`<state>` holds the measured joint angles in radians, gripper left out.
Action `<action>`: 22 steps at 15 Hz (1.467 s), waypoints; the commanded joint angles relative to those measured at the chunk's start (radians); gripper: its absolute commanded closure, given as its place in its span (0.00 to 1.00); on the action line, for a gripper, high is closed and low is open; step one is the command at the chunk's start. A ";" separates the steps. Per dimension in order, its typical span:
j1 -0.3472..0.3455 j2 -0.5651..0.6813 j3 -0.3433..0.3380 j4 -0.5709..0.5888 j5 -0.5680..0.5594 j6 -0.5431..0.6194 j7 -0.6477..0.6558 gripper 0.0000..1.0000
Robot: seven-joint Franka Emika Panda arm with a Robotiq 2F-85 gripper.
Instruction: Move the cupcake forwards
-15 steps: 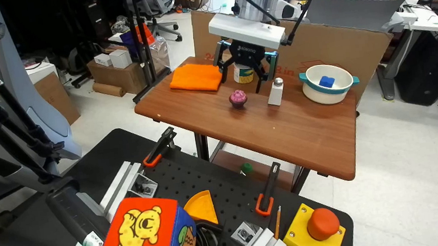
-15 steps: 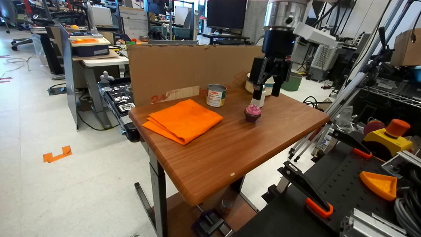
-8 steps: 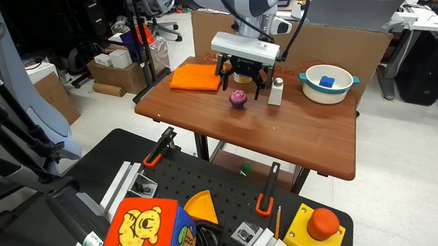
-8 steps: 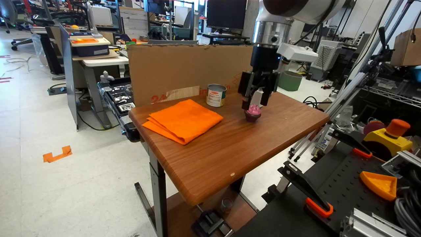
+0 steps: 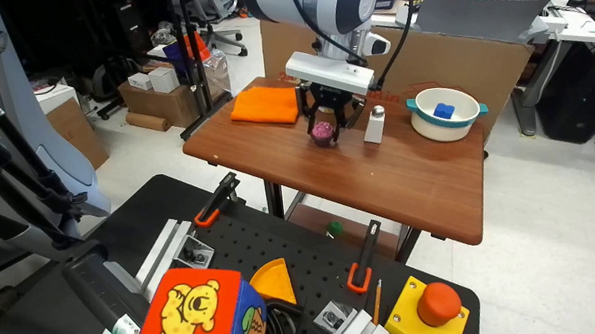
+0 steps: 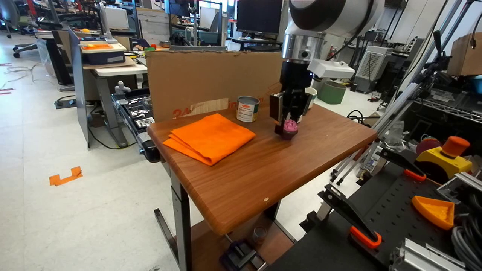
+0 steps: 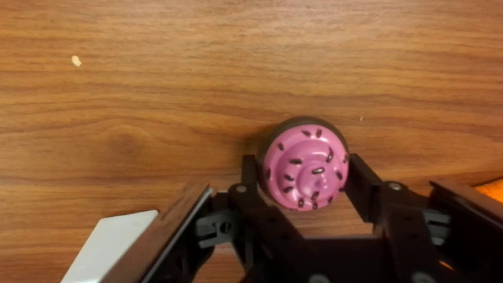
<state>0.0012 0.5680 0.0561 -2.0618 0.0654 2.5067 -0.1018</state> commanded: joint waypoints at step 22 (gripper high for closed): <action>0.076 -0.195 0.126 -0.394 0.009 0.224 0.009 0.03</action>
<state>0.0817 0.4030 0.1856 -2.4119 0.0663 2.6965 -0.0975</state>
